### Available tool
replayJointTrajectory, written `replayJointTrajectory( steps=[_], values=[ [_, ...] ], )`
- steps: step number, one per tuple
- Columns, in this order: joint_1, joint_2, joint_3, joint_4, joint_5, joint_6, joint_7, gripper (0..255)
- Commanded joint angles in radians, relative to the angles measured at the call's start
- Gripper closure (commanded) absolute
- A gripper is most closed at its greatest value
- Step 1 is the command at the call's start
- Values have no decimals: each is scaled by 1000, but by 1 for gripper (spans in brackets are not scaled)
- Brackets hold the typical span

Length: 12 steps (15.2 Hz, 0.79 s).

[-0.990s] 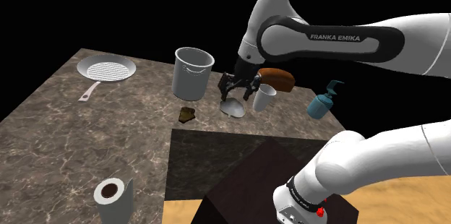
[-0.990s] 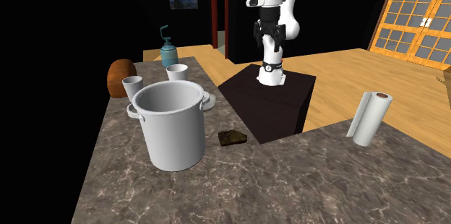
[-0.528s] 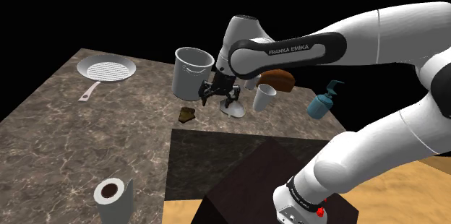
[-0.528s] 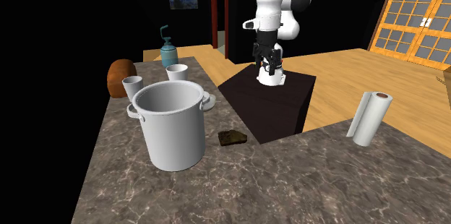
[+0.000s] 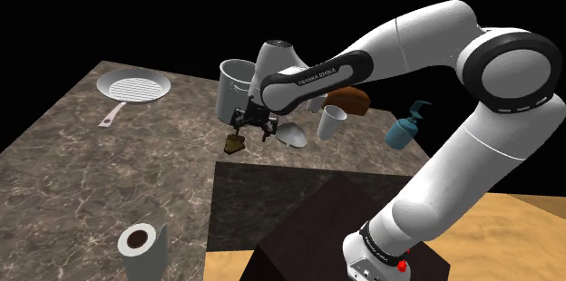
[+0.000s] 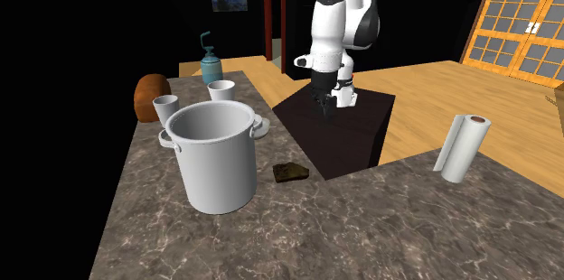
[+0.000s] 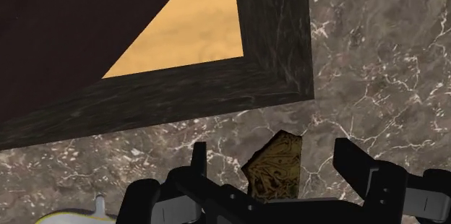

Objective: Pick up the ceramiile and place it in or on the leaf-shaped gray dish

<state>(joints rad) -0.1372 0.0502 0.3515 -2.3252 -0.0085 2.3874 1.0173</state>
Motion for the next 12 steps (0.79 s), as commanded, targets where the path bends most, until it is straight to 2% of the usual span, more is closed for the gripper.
replayJointTrajectory(
  steps=[1, 7, 9, 12],
  values=[
    [3, 83, -7, 46, -53, 37, 87, 0],
    [48, 316, -83, 203, -180, 115, 298, 0],
    [67, 390, -115, 263, -205, 131, 354, 0],
    [73, 417, -124, 270, -215, 151, 363, 0]
  ],
)
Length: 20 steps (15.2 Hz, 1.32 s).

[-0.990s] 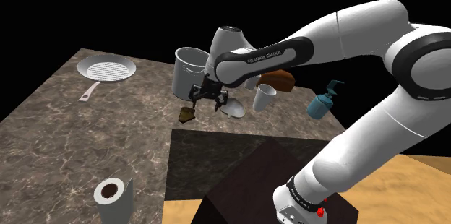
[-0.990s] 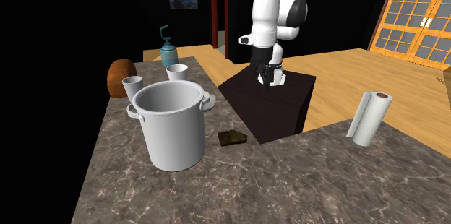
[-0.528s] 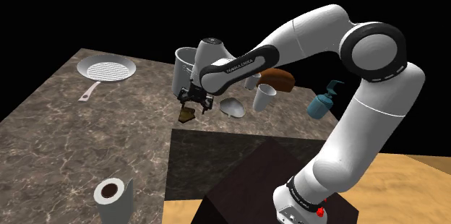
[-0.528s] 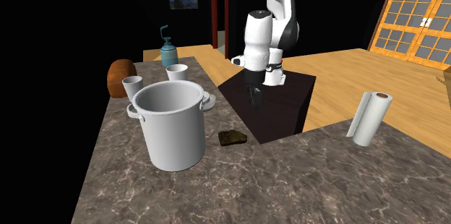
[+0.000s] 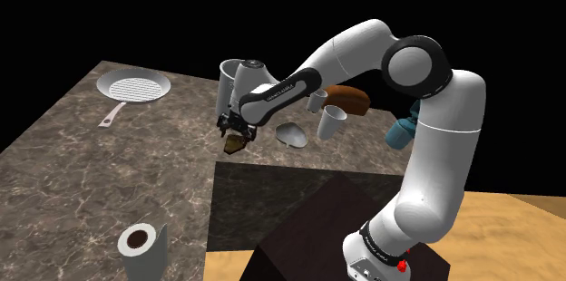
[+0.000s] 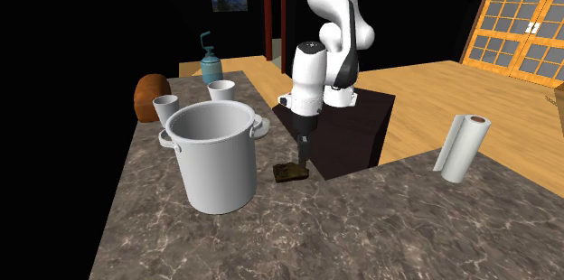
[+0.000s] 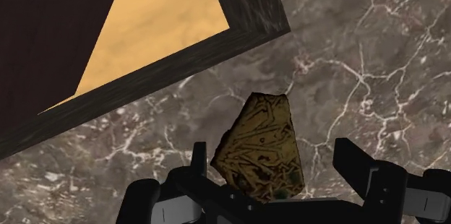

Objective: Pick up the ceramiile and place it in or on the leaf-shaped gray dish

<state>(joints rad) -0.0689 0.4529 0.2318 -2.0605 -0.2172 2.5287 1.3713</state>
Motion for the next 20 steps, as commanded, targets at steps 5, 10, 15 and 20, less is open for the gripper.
replayJointTrajectory(
  steps=[5, 10, 15, 20],
  values=[
    [18, 78, -24, 17, -30, 61, 26, 0],
    [18, 78, -24, 17, -30, 61, 26, 0],
    [18, 78, -24, 17, -30, 61, 26, 255],
    [18, 78, -24, 17, -30, 61, 26, 255]
  ],
)
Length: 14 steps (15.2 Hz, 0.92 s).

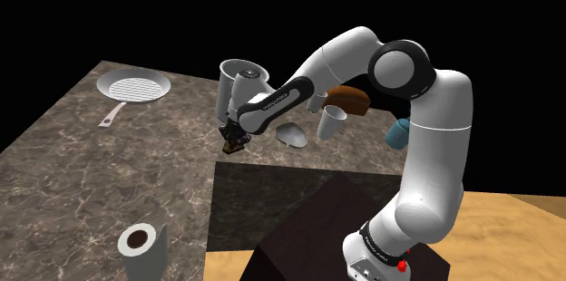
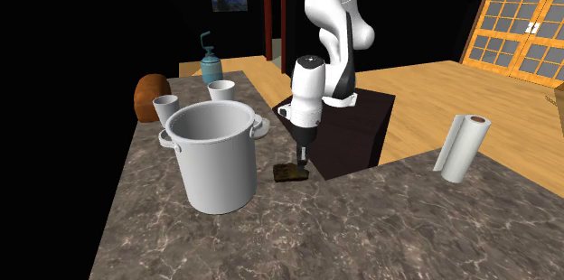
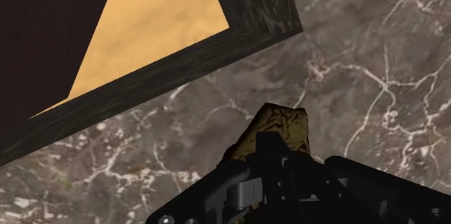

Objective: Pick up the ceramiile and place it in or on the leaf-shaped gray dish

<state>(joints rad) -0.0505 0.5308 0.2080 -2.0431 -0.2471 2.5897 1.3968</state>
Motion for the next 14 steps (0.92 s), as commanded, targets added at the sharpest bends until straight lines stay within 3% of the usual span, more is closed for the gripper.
replayJointTrajectory(
  steps=[1, 3, 4, 7, 8, 14],
  values=[
    [0, 0, 0, 0, 0, 0, 0, 255],
    [0, 0, 0, 0, 0, 0, 0, 255],
    [0, 0, 0, 0, 0, 0, 0, 0],
    [329, -84, -230, -68, -284, 27, 486, 0],
    [350, -86, -244, -69, -305, 22, 519, 0],
    [347, -11, -263, -42, -330, 74, 538, 0]
  ],
)
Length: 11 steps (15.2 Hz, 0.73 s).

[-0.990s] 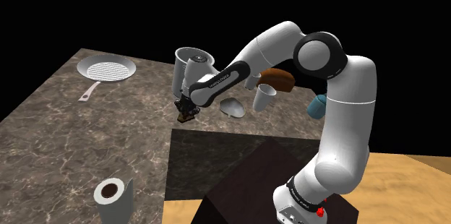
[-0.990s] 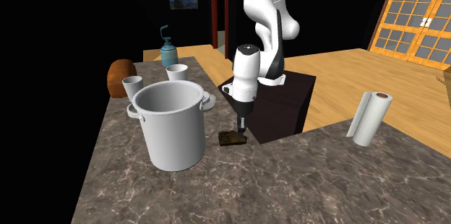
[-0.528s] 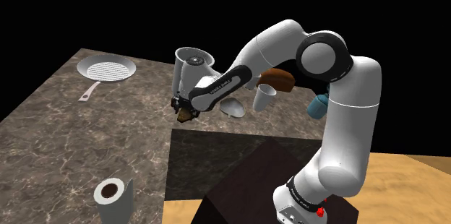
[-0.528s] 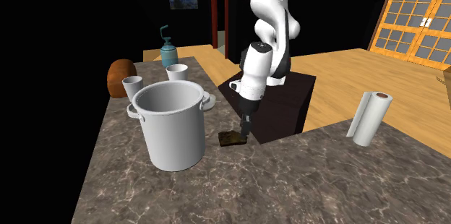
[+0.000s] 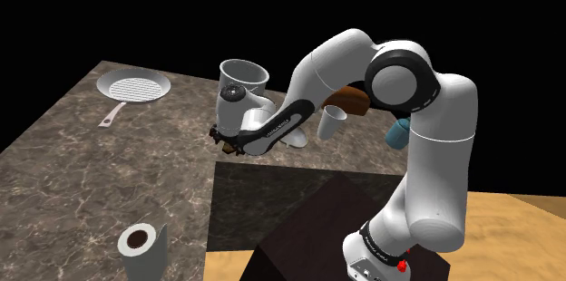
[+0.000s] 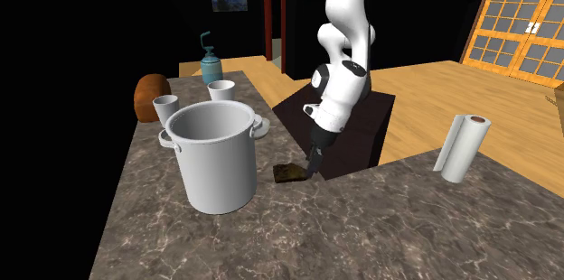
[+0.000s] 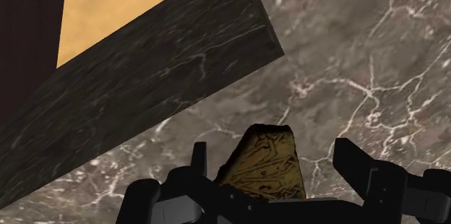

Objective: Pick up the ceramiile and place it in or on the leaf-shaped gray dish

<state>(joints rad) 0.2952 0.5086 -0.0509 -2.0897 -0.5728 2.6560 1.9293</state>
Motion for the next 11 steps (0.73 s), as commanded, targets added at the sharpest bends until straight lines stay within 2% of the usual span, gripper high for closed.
replayJointTrajectory(
  steps=[1, 9, 10, 11],
  values=[
    [1, 32, -9, 13, -11, 21, 10, 0],
    [1, 32, -9, 13, -11, 21, 10, 0],
    [1, 32, -9, 13, -11, 21, 10, 255],
    [1, 32, -9, 13, -11, 21, 10, 255]
  ],
)
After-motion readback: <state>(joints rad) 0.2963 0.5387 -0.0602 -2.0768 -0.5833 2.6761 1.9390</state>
